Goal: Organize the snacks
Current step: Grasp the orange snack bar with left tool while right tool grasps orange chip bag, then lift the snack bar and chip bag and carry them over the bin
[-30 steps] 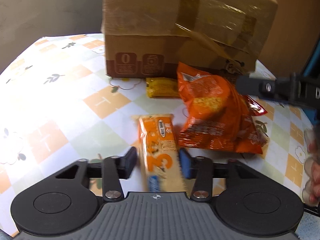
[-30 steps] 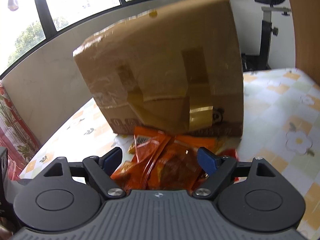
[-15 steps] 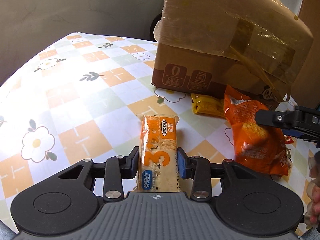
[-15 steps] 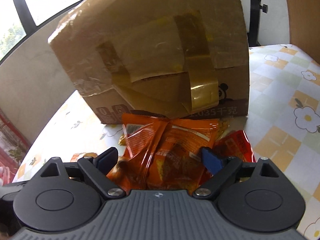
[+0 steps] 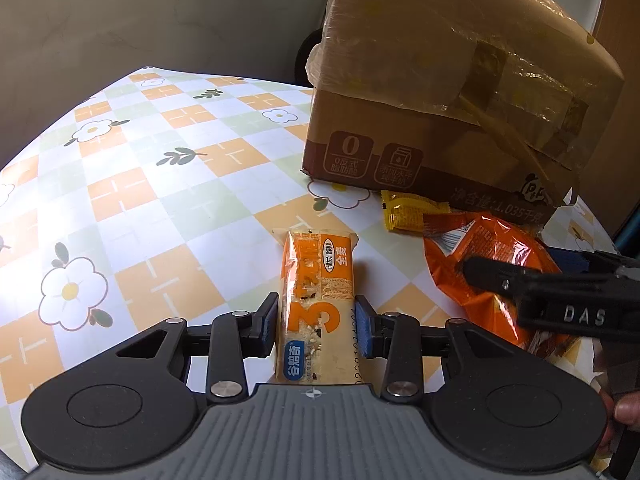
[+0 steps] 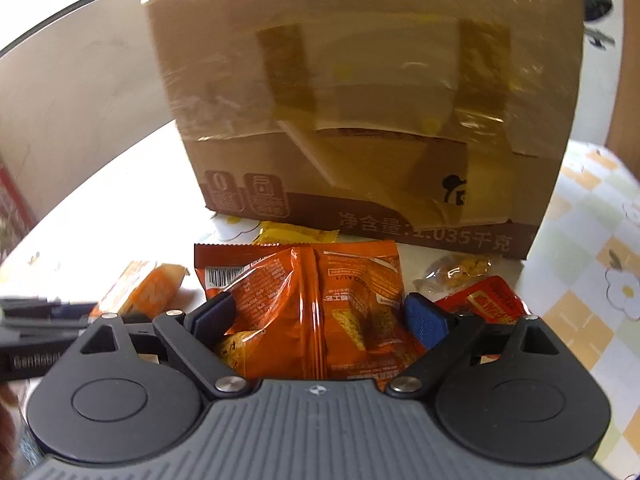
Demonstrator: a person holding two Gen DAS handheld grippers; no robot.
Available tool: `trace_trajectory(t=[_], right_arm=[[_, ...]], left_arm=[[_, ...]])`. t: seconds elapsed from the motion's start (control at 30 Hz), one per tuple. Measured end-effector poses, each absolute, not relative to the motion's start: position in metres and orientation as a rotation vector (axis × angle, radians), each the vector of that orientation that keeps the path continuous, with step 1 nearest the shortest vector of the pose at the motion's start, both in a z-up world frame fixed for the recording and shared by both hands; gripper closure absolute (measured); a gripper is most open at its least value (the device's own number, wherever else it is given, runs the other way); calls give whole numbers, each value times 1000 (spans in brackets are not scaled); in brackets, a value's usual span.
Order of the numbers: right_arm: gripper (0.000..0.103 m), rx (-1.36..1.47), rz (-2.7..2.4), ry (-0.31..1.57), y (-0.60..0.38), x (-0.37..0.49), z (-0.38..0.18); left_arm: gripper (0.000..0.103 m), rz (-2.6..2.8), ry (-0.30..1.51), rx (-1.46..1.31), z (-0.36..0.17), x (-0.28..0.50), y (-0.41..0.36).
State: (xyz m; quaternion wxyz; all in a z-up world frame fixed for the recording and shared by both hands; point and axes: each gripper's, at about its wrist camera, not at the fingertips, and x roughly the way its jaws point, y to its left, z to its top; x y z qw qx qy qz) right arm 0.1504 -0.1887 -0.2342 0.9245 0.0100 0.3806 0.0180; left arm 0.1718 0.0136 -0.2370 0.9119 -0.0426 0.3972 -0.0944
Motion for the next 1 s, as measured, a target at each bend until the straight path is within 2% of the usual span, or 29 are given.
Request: trace_trajectory(t=[0.2,0.3,0.4,0.43,0.5,0.67,1.0], right_arm=[[10,-15,67,773,-181,142,-234],[13,-24,94,769,-178,140,-234],[21,-37,123,757,-175,135,-232],[27,-35,134,746,-174,132,-230],[32,-26,143,731,-174,128,-228],[51,-1,156,695,-173,121,-219],[53,30,197,604,-173,102,-202]], left_arm=[[62,-199,821,-104,-237,173,16],[64,-193,822,-127,-237,172,20],[64,-183,822,-140,-237,170,23],[64,-181,823,-142,-237,170,23],[64,-175,817,-142,-236,169,24],[64,-170,789,-140,-229,164,23],[64,-160,747,-135,-220,151,25]])
